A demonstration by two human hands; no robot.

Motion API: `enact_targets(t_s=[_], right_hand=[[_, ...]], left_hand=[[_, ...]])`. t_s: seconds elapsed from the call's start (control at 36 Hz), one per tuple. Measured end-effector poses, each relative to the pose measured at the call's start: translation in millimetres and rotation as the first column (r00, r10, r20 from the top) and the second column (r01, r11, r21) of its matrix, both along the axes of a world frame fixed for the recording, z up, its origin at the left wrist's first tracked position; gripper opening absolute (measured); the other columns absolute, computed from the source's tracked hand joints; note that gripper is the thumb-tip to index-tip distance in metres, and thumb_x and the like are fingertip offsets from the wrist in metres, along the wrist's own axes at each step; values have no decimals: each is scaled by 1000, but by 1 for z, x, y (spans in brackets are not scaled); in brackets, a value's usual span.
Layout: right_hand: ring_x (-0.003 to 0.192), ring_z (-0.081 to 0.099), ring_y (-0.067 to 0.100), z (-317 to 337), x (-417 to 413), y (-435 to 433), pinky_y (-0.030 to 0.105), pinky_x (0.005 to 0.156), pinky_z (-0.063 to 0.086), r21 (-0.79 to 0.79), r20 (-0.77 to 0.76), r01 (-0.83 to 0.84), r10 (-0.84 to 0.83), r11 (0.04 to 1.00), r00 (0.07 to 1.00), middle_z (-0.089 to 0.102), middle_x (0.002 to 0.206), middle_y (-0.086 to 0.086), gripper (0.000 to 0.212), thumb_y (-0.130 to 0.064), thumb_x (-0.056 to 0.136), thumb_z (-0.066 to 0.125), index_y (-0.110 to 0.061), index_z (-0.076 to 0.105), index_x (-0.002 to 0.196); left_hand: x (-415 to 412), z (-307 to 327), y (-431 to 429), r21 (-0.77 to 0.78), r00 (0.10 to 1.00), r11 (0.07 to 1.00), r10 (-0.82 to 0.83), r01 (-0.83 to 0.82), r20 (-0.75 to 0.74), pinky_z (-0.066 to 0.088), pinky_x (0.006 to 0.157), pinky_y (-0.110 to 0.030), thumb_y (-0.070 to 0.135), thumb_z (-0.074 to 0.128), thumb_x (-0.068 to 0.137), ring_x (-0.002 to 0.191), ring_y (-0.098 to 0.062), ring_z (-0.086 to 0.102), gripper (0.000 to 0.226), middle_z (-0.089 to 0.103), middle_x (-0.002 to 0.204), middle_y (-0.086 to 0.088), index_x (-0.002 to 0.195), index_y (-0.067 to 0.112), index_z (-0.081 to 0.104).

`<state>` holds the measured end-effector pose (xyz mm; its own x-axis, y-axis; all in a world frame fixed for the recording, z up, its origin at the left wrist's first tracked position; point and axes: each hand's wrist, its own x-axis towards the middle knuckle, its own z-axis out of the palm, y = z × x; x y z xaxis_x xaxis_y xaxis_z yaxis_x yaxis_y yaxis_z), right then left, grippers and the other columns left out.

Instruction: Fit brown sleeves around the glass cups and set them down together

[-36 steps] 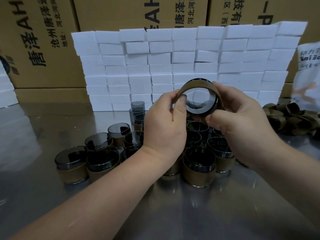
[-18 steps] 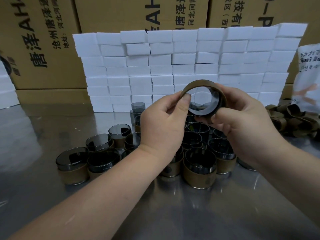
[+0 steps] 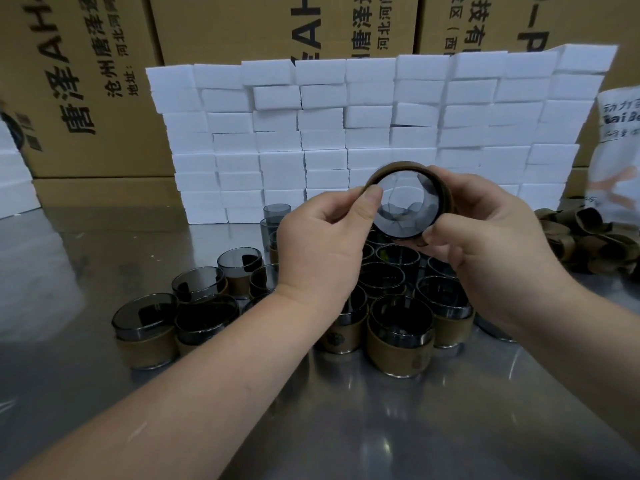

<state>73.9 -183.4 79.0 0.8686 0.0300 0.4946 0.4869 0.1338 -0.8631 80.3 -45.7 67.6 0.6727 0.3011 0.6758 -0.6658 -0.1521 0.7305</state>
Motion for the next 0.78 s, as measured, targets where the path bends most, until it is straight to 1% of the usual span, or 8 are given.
enact_targets(t_s=[0.19, 0.25, 0.31, 0.39, 0.5, 0.64, 0.72, 0.78], right_hand=[[88, 71, 19, 2, 0, 0, 31, 73, 56, 59, 25, -59, 57, 997, 998, 67, 113, 6, 61, 2, 57, 51, -13, 62, 115], [89, 71, 17, 4, 0, 1, 32, 74, 57, 59, 36, -74, 72, 996, 997, 66, 117, 4, 58, 0, 58, 53, -15, 62, 114], [91, 70, 16, 5, 1, 0, 30, 74, 57, 52, 47, -93, 91, 994, 995, 66, 116, 2, 52, -1, 60, 55, -19, 63, 108], [95, 69, 17, 4, 5, -4, 29, 75, 56, 25, 35, -118, 117, 993, 993, 63, 122, 5, 50, 8, 73, 57, -15, 61, 118], [100, 68, 18, 2, 8, -7, 33, 81, 55, -17, -10, -95, 95, 995, 995, 59, 128, 5, 62, -2, 68, 59, -12, 54, 129], [77, 69, 16, 2, 2, -5, 45, 79, 54, -262, 81, -25, 48, 965, 996, 72, 94, 2, 53, -20, 61, 65, -44, 62, 108], [87, 61, 47, 1, -3, -2, 61, 82, 49, -338, 99, 3, 33, 941, 995, 65, 101, 18, 54, -25, 62, 67, -57, 59, 104], [91, 66, 35, 1, -3, -3, 54, 89, 51, -331, 97, -38, 74, 943, 993, 69, 104, 10, 55, -29, 62, 69, -56, 57, 108]], left_hand=[[-2, 3, -3, -6, 997, 997, -73, 74, 24, 44, 65, -6, 28, 72, 78, 71, 10, 60, 11, 66, 71, 18, 76, 31, 61], [-2, 4, -2, -1, 994, 994, -108, 108, -1, 46, 73, -11, 42, 68, 76, 79, 9, 60, 21, 64, 86, 12, 88, 27, 59], [-1, 6, 0, -8, 985, 987, -164, 164, -61, 47, 89, -23, 60, 56, 70, 94, 5, 58, 53, 60, 107, 10, 109, 24, 53], [-1, 10, 3, 22, 963, 979, -194, 202, -188, 43, 101, -37, 66, 45, 71, 113, -4, 53, 78, 52, 126, 11, 135, 21, 41], [-4, 13, 3, 9, 912, 953, -286, 301, -293, 53, 76, -36, 66, 31, 85, 88, -14, 65, 43, 63, 107, 9, 107, 36, 52], [-3, 17, 5, -16, 893, 944, -316, 329, -319, 56, 59, -31, 72, 30, 79, 89, -21, 68, 51, 70, 92, 5, 92, 33, 61], [-3, 18, 6, -46, 888, 941, -331, 334, -320, 54, 54, -29, 73, 33, 67, 86, -21, 67, 52, 68, 85, 8, 88, 35, 61], [-4, 18, 6, -37, 894, 944, -323, 328, -310, 53, 55, -29, 70, 36, 68, 81, -19, 68, 46, 68, 80, 9, 77, 36, 66]])
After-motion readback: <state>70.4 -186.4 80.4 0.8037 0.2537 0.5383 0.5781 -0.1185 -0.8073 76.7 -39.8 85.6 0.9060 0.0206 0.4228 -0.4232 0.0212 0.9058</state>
